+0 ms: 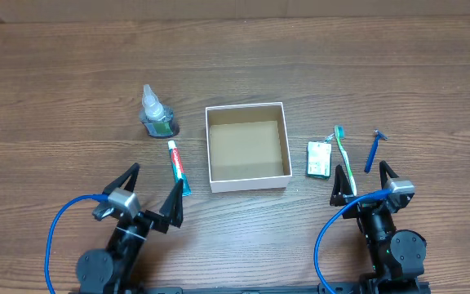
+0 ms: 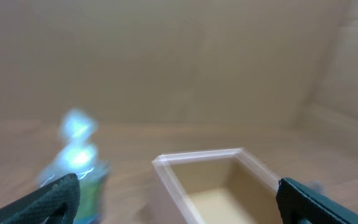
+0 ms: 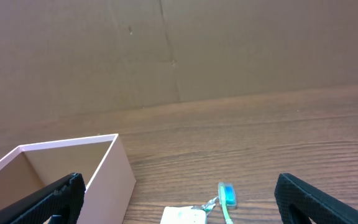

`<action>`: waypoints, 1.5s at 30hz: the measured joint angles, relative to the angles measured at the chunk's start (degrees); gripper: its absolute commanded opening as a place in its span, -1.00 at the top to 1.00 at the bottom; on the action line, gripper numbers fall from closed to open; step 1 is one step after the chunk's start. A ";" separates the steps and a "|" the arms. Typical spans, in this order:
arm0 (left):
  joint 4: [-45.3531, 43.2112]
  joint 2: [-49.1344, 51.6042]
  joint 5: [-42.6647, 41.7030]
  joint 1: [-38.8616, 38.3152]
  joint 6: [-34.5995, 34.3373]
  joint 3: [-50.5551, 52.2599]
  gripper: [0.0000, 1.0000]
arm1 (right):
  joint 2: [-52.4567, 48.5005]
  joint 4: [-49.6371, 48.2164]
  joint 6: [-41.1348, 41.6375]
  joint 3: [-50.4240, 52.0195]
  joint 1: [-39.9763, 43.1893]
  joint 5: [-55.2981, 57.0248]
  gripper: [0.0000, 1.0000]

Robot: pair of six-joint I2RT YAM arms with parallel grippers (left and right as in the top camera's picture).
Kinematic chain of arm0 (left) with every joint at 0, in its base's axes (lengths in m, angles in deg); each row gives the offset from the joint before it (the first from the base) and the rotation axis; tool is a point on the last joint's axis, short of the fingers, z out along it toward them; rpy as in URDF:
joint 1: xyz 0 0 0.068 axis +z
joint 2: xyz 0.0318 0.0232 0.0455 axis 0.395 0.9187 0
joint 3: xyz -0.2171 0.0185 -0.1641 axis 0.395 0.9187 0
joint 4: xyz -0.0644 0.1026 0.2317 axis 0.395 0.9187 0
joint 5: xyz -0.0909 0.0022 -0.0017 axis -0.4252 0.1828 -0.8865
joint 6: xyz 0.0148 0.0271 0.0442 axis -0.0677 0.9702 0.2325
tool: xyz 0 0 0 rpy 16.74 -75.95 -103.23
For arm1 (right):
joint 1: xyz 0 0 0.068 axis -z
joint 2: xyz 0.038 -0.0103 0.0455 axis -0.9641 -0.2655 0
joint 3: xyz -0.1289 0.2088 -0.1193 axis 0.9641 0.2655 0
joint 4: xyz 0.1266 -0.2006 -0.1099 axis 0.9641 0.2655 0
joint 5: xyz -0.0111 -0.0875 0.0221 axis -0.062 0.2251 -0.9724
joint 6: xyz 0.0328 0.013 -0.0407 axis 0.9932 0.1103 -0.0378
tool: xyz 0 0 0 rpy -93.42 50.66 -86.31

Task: Pack container
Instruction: 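Raise the left gripper from rest toward the soap pump bottle, then lower the left gripper over the soap bottle pump head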

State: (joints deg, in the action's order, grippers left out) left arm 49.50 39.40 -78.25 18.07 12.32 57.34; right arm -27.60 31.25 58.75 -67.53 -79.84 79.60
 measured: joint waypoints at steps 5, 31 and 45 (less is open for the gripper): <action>-2.93 0.02 -3.04 0.00 -4.87 -3.69 -1.00 | 0.00 0.00 0.00 0.00 -0.02 -0.02 -1.00; 30.60 50.31 17.35 0.00 11.26 -80.52 -1.00 | 0.00 0.02 0.02 0.00 0.00 0.00 -1.00; 35.74 76.50 17.62 0.00 11.78 -80.74 -1.00 | 0.00 0.04 0.02 0.00 0.00 0.00 -1.00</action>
State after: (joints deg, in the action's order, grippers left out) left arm 85.24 115.90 -60.63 18.07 24.10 -23.40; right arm -27.60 31.29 58.77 -67.53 -79.84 79.60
